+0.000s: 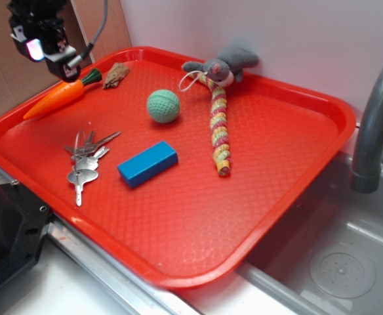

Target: Grab the carrot.

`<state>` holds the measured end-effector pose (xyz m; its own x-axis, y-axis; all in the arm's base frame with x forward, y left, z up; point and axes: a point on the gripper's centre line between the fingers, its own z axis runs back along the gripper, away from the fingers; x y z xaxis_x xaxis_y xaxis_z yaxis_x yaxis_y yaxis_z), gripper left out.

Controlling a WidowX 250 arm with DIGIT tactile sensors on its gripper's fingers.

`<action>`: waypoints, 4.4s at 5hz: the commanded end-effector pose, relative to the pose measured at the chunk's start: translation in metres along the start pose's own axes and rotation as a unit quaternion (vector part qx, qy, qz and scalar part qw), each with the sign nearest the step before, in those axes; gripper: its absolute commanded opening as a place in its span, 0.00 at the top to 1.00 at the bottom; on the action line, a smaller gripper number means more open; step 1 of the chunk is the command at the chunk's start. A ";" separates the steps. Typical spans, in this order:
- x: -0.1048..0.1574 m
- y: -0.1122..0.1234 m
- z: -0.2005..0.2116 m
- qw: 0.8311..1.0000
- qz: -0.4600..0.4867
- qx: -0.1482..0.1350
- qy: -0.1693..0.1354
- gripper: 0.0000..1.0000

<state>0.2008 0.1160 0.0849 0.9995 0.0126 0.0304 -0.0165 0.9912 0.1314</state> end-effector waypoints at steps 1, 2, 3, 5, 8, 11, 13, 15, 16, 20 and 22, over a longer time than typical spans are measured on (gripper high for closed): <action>-0.010 0.042 -0.021 0.999 0.005 0.028 -0.017 0.00; -0.025 0.040 -0.040 0.999 -0.010 0.036 -0.027 0.00; -0.029 0.034 -0.054 0.999 -0.016 0.024 -0.040 0.00; -0.027 0.030 -0.062 0.999 -0.033 0.010 -0.040 0.00; -0.022 0.004 -0.047 0.997 -0.022 -0.034 -0.071 0.00; -0.034 0.000 -0.053 0.999 0.035 -0.017 -0.023 0.00; -0.034 0.000 -0.053 0.999 0.035 -0.017 -0.023 0.00; -0.009 0.032 -0.042 0.995 0.069 -0.065 -0.031 0.00; 0.003 0.034 -0.052 0.994 0.079 -0.066 -0.036 0.00; 0.027 -0.023 -0.060 0.994 0.104 -0.012 0.017 0.00; 0.016 -0.027 -0.052 0.995 0.094 -0.038 -0.011 1.00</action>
<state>0.2131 0.0893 0.0189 0.9810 0.1930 0.0202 -0.1937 0.9803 0.0389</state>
